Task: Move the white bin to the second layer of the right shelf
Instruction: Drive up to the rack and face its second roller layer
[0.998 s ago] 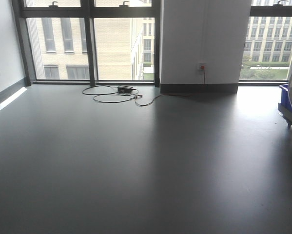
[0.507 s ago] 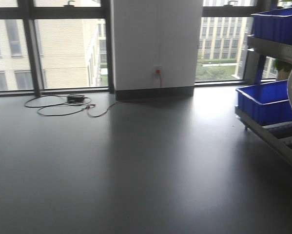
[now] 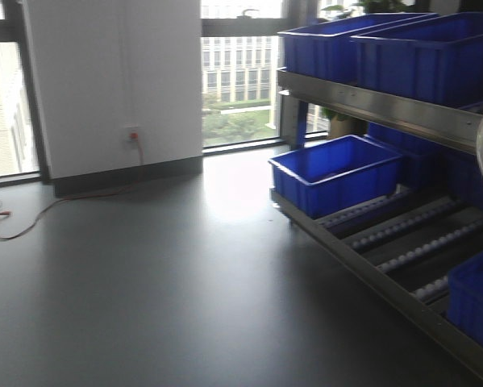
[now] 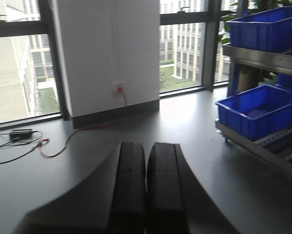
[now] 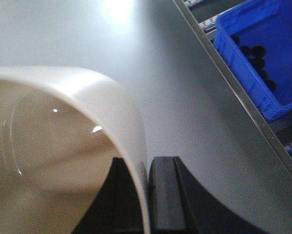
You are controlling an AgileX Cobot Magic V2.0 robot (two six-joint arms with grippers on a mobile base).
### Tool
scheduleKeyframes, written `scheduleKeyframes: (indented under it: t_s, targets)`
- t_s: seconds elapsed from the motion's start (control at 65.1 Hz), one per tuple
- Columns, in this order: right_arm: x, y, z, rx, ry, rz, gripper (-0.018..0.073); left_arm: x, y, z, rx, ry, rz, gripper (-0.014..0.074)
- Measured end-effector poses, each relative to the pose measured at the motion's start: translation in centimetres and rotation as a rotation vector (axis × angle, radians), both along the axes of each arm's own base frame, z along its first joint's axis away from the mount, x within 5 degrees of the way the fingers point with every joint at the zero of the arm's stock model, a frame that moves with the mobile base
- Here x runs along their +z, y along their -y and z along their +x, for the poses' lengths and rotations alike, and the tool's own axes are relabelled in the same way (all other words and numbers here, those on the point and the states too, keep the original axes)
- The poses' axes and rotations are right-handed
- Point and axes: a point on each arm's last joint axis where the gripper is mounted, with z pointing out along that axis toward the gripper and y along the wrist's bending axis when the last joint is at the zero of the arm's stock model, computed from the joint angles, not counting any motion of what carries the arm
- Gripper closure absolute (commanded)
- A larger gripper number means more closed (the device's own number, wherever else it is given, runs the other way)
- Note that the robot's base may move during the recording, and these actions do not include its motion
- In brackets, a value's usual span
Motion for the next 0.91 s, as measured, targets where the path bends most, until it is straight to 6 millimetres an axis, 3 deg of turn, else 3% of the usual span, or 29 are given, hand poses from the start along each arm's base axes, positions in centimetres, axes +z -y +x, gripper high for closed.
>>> scheduleKeyframes:
  t_s: [0.906]
  targets:
    - [0.0, 0.0, 0.0, 0.0, 0.0, 0.0, 0.0511, 0.0, 0.0, 0.0, 0.0, 0.0, 0.0, 0.0512]
